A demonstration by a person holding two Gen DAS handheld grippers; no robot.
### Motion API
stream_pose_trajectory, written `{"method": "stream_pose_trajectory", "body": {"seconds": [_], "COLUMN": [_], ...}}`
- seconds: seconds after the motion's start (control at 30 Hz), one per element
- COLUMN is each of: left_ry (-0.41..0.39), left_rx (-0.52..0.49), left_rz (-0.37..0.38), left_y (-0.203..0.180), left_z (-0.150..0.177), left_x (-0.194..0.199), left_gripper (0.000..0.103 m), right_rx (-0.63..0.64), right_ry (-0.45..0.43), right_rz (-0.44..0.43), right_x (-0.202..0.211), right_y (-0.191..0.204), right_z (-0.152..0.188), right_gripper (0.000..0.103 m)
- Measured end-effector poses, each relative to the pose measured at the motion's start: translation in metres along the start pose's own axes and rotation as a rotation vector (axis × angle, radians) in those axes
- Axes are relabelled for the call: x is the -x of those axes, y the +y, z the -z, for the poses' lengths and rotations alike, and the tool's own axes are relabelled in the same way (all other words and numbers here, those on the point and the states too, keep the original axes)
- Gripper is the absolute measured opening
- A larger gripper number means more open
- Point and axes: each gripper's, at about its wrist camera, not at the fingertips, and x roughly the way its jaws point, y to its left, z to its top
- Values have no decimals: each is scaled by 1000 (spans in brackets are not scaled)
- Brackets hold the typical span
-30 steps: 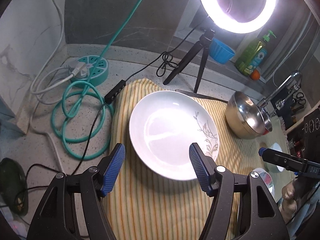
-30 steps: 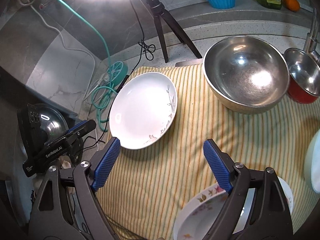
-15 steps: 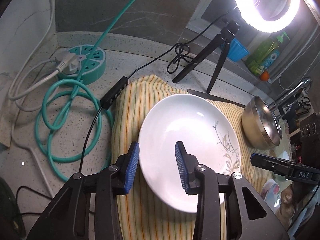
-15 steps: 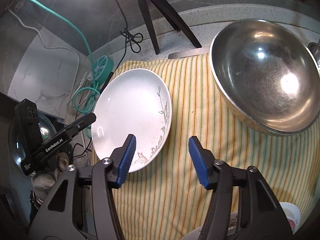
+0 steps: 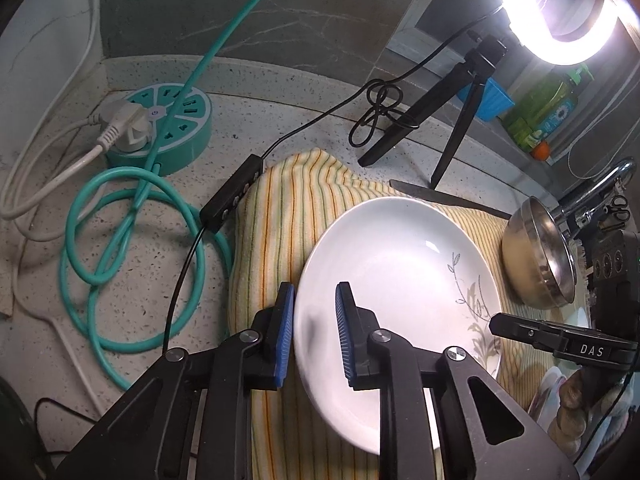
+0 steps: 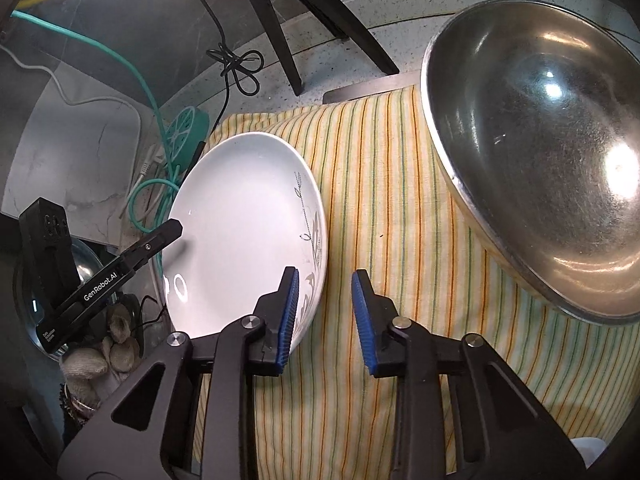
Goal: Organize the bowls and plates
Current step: 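Move both grippers to the white leaf-pattern plate and grasp its rim, then lift the white leaf-pattern plate with both grippers toward the plate stack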
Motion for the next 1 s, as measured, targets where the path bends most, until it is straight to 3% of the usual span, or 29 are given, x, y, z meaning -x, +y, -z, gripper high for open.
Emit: {"method": "stream_pose_trajectory", "body": {"seconds": [0.1,0.37,1.0], "left_ry": [6,17,-8], "left_rx": [-2,-9,27], "left_rz": [-3,-7,37], "left_y": [1,3,-6], "left_z": [-1,-2,15], "left_x": [-2,-5,19], "left_gripper": [15,12,12], "right_rx": [4,12,16], "right_ry": [4,28,28], "right_rz": [3,-1,17], "right_x": [-2,-11,10], "right_y": [1,5,10], "right_z": [-1,0,14], "right_gripper": [18,10,11]}}
